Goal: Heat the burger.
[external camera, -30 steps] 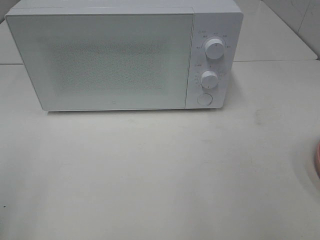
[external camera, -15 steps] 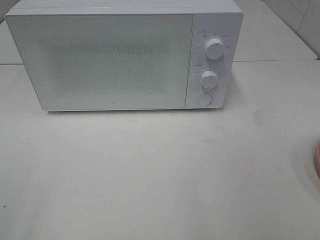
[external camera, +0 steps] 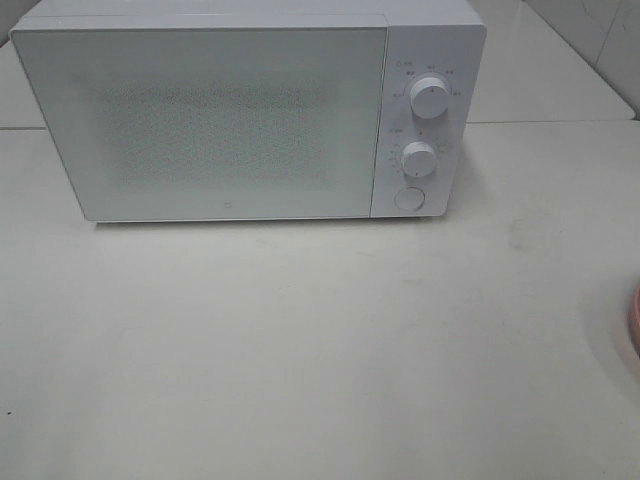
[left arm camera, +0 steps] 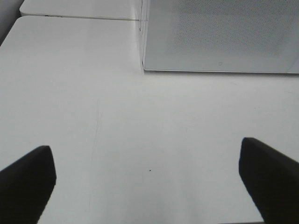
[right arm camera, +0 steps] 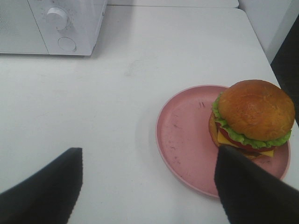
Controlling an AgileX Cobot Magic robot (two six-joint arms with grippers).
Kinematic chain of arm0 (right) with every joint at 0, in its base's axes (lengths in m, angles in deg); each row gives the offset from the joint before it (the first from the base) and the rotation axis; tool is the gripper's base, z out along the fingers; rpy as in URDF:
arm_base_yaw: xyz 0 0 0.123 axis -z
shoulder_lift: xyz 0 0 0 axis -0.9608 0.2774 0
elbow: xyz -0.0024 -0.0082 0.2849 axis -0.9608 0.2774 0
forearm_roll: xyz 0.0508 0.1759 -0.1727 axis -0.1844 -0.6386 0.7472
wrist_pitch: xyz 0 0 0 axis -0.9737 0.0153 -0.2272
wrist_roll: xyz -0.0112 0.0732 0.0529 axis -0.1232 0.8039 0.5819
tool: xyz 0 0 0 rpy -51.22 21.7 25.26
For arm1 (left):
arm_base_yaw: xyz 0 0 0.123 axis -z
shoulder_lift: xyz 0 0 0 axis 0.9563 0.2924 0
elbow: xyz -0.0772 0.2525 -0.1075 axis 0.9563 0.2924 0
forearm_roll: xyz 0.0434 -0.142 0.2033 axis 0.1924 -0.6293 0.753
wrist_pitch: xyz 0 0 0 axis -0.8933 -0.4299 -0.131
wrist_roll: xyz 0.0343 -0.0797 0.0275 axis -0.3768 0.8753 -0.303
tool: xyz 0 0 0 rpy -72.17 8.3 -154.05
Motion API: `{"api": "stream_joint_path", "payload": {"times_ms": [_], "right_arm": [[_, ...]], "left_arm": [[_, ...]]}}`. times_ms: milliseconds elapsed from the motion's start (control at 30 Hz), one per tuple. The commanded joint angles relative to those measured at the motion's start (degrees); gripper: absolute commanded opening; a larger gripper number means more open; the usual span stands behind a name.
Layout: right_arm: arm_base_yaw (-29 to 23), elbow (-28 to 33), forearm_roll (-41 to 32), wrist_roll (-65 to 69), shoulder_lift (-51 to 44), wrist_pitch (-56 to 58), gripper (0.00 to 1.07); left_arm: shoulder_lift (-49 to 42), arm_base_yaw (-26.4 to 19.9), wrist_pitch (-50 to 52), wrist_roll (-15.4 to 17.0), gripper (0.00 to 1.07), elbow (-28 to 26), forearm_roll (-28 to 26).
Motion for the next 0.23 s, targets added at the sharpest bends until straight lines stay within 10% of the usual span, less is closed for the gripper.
{"api": "stream_joint_path", "payload": {"times_ms": [33, 233], "right_arm": [[0.23, 0.11, 0.0, -0.63, -0.97, -0.34, 0.76], [0.23, 0.11, 0.0, -0.63, -0.97, -0.34, 0.76]], "left_arm": [[-1.43, -0.23, 0.46, 0.17, 1.0, 0.29, -0.69], [-1.43, -0.23, 0.46, 0.17, 1.0, 0.29, -0.69]]}}
